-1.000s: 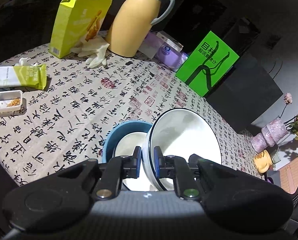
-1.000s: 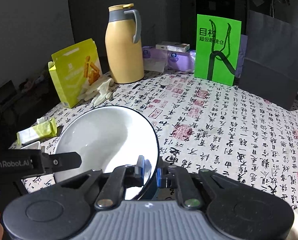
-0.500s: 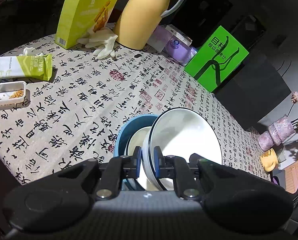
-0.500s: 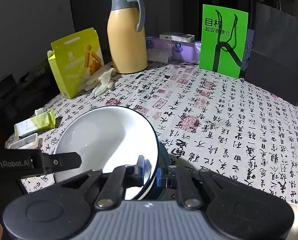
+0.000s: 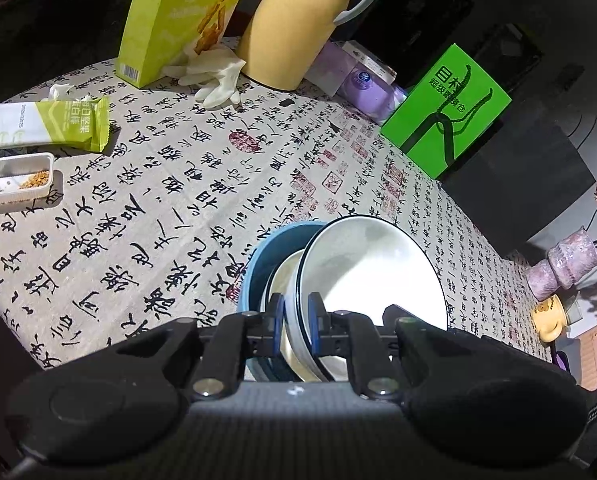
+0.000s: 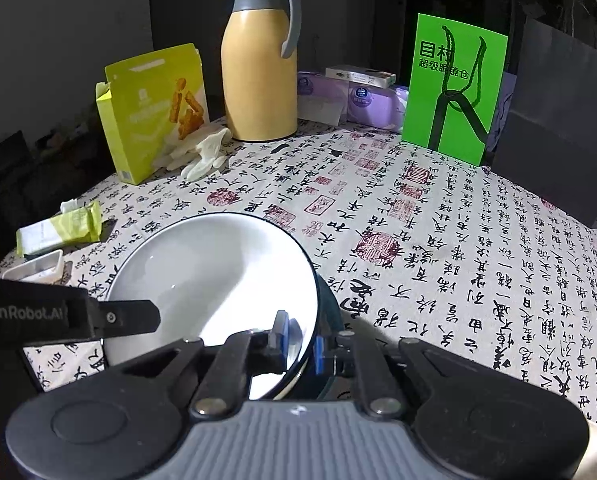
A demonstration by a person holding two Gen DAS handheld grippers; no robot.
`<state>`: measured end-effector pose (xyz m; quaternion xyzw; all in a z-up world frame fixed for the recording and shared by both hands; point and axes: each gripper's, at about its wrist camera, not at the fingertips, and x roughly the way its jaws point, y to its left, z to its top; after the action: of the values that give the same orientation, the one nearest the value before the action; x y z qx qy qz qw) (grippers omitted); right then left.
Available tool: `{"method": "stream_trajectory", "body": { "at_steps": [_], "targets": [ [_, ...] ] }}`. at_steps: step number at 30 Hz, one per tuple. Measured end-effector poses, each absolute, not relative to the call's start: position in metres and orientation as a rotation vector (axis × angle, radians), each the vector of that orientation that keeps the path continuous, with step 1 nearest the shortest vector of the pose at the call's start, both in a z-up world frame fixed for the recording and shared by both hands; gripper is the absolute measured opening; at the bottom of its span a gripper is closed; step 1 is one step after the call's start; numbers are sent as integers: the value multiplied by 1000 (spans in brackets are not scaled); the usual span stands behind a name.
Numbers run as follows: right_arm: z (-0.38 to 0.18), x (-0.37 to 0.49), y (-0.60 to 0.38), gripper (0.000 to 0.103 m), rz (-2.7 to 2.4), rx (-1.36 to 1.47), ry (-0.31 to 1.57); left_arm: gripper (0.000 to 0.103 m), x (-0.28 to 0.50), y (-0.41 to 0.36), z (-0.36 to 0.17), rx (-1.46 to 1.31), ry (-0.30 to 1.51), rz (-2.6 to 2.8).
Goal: Organize plates and bowls
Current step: 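Lower the held white bowl into the nested bowls with both tools, then open both tools to release the white bowl into the stack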
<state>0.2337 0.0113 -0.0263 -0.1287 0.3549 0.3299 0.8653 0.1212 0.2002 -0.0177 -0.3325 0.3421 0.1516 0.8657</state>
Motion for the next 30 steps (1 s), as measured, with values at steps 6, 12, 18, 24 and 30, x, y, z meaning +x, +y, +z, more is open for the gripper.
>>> {"method": "stream_trajectory", "body": {
  "at_steps": [6, 12, 18, 24, 30],
  "targets": [
    [-28, 231, 13, 13, 688, -294, 718, 13, 122, 199, -19, -681, 716, 326],
    [-29, 229, 15, 14, 686, -309, 706, 13, 123, 198, -18, -669, 713, 331],
    [-28, 237, 6, 14, 704, -231, 740, 13, 123, 197, -18, -667, 710, 338],
    [-27, 245, -4, 10, 725, -152, 772, 14, 122, 197, -18, -661, 704, 358],
    [-28, 244, -3, 8, 714, -163, 768, 14, 125, 197, -18, -641, 710, 363]
  ]
}}
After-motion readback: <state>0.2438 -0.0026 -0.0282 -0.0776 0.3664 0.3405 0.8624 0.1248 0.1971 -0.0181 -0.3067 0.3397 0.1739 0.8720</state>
